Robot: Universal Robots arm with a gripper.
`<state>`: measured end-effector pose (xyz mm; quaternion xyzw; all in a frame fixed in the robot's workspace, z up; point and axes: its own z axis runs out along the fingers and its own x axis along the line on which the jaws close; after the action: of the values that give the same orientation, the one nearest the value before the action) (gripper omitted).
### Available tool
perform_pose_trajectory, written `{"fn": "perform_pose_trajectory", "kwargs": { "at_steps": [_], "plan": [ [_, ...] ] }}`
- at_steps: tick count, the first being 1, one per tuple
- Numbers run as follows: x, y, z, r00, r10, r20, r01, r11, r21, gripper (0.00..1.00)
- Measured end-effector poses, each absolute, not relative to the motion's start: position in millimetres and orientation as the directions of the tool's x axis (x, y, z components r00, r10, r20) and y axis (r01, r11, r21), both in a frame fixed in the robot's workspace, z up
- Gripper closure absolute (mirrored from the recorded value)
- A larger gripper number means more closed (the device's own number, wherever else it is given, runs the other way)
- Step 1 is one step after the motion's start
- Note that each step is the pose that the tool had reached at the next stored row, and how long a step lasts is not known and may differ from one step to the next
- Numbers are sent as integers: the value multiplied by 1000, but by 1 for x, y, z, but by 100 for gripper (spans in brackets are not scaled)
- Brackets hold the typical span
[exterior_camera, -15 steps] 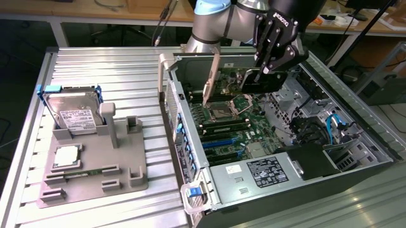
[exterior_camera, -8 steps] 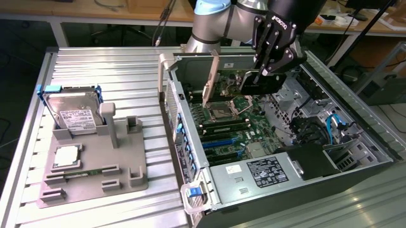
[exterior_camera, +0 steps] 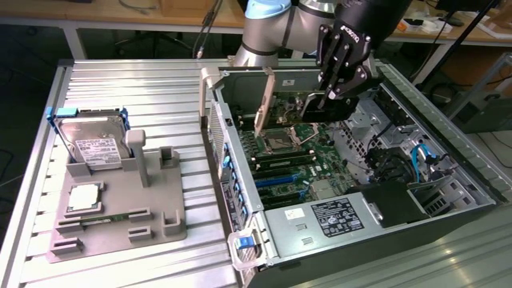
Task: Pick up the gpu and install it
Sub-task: 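Insert the gpu into the slot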
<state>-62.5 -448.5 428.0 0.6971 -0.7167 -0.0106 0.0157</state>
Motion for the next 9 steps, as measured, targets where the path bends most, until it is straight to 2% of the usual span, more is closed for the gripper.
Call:
{"fn": "perform_pose_trajectory", "kwargs": {
  "at_steps": [9],
  "plan": [
    [-59, -449, 423, -28, -1000, 5, -999, 28, 37, 73]
  ]
}}
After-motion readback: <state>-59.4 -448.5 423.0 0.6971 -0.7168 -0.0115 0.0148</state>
